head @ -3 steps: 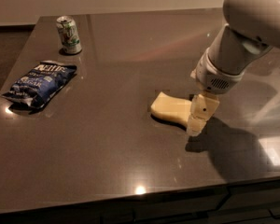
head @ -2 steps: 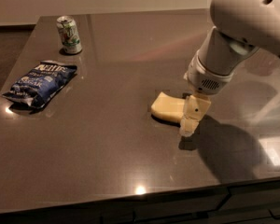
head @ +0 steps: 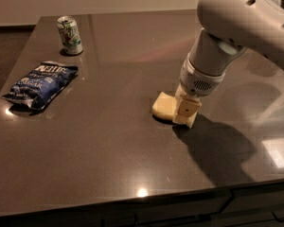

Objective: Move sponge near blue chip bag

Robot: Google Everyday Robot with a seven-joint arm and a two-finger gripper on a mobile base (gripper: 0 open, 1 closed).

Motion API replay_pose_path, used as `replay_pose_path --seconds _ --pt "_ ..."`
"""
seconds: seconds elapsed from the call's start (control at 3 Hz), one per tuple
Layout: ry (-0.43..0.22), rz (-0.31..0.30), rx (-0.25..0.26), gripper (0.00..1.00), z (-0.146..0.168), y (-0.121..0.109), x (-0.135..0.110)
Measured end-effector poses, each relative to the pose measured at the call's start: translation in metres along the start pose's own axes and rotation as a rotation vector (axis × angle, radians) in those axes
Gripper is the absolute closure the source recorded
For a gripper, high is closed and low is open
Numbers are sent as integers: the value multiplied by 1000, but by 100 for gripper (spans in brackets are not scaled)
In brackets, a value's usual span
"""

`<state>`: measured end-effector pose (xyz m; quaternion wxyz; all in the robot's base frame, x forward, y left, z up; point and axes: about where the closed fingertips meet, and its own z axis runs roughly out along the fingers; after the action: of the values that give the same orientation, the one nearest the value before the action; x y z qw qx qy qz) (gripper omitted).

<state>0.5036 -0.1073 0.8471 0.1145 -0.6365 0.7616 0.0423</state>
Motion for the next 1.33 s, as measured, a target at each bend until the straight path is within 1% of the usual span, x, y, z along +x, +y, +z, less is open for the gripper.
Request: replay_pose_path --seconds 0.33,0.67,1.0,1.33 --pt "10 -9 -18 72 -2 -1 -10" --pt "9 -24 -40 96 -5 -8 -34" --pt "-26 -44 -52 100 -6 -22 -71" --pt "-85 -79 -51 100 -3 -38 -123"
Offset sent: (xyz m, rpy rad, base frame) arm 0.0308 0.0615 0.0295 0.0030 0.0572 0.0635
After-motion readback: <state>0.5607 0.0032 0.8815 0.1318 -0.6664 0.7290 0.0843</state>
